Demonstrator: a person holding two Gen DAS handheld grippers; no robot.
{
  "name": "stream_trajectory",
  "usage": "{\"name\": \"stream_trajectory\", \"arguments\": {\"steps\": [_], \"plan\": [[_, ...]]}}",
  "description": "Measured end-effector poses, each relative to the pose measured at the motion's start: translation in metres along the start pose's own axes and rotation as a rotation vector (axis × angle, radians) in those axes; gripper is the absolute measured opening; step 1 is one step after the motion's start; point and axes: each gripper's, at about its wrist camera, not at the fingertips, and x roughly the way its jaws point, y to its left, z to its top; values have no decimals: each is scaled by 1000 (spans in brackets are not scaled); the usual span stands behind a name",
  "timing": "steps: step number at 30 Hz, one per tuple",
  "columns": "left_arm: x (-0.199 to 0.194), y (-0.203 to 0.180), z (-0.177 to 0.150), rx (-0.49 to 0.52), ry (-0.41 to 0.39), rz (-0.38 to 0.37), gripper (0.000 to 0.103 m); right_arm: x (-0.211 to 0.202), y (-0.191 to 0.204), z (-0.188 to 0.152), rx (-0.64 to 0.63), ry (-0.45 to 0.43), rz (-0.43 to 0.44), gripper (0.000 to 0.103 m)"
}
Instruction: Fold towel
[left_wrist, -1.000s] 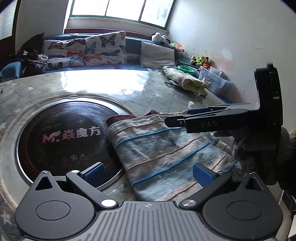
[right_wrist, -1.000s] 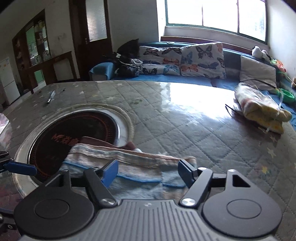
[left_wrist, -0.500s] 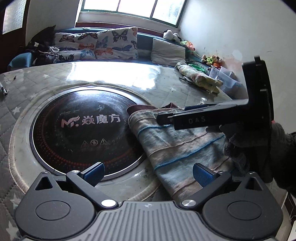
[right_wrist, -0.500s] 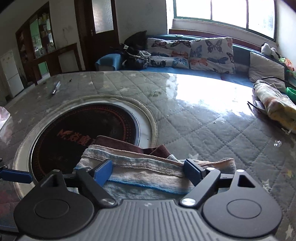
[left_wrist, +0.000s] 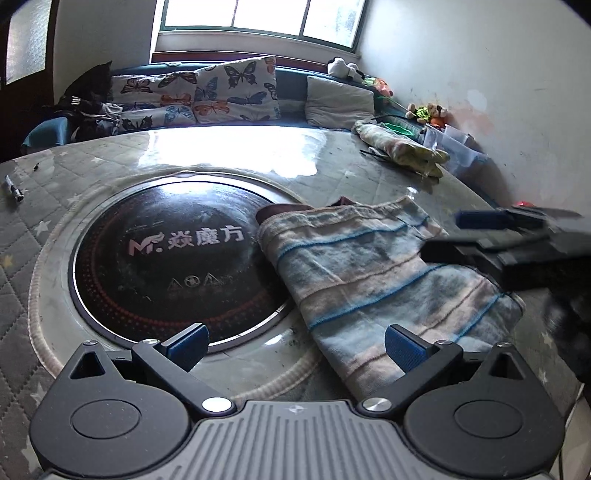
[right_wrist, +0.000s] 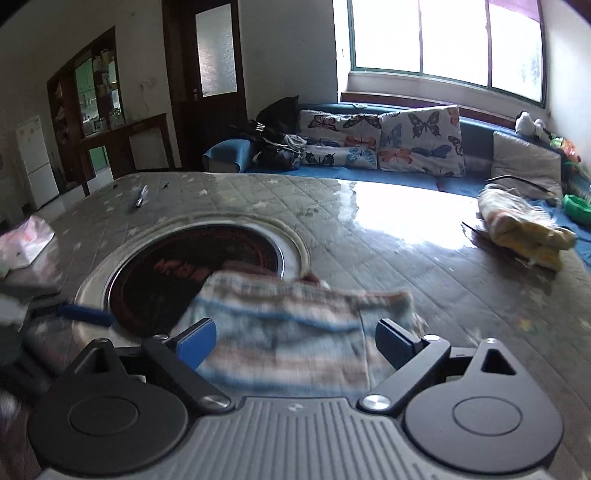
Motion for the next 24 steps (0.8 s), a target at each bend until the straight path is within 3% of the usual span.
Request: {"name": "stream_trajectory", "arguments": {"steps": [12,18,24], "plan": [[-21,-22,-28,166,-6,-34,103,-46,3,-57,35,-44,82,95],[-16,-39,-43,260,-2,24,103,-46,-3,-67,79,-29,86,95],[-13,-45,-45,257,-24,54,103,-48,-5,-68,101,-41,90,95]]}}
